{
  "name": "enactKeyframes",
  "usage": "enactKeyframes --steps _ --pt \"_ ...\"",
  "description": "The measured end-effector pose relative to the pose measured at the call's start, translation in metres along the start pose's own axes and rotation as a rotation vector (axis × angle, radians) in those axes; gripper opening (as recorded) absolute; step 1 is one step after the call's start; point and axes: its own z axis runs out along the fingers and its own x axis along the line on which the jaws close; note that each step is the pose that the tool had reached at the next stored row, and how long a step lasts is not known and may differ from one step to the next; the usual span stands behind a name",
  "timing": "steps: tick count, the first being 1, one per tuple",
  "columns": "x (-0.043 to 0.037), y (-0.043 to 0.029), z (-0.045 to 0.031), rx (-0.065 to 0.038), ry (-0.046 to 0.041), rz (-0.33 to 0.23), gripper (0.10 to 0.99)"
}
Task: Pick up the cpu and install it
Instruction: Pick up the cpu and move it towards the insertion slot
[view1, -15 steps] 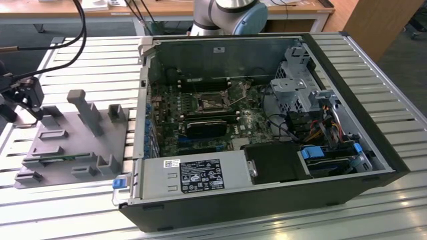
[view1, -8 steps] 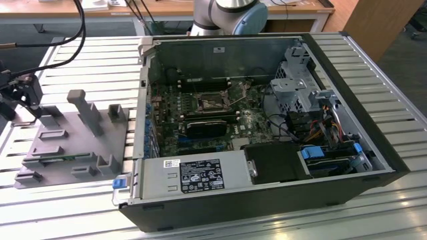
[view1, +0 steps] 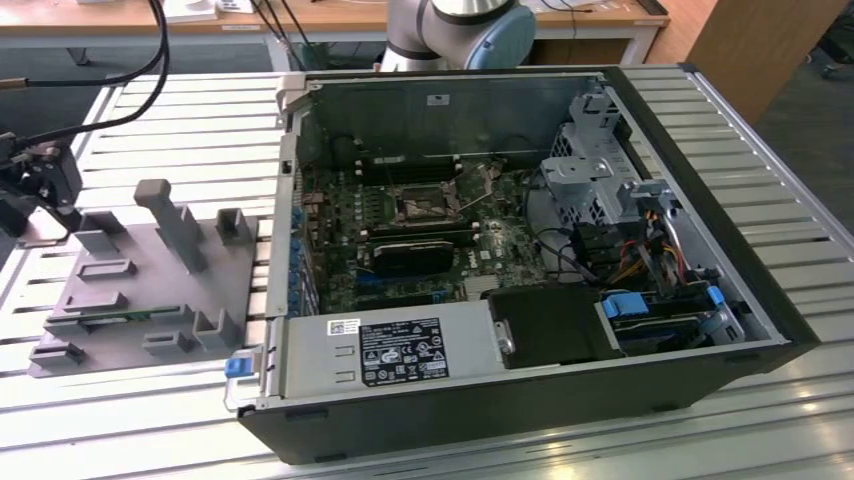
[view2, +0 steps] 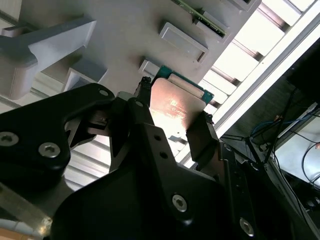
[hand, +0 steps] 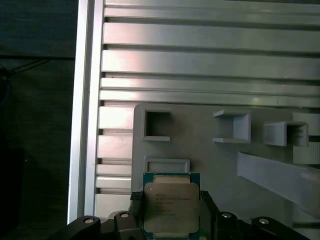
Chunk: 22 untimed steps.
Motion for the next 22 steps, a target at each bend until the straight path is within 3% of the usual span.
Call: enactKeyframes --steps 8,22 --pt "-0.0001 0.0017 -0.0063 0.000 0.0000 0.000 0.537" --pt "-0.0004 0.0050 -0.0237 0.000 0.0000 0.000 0.537"
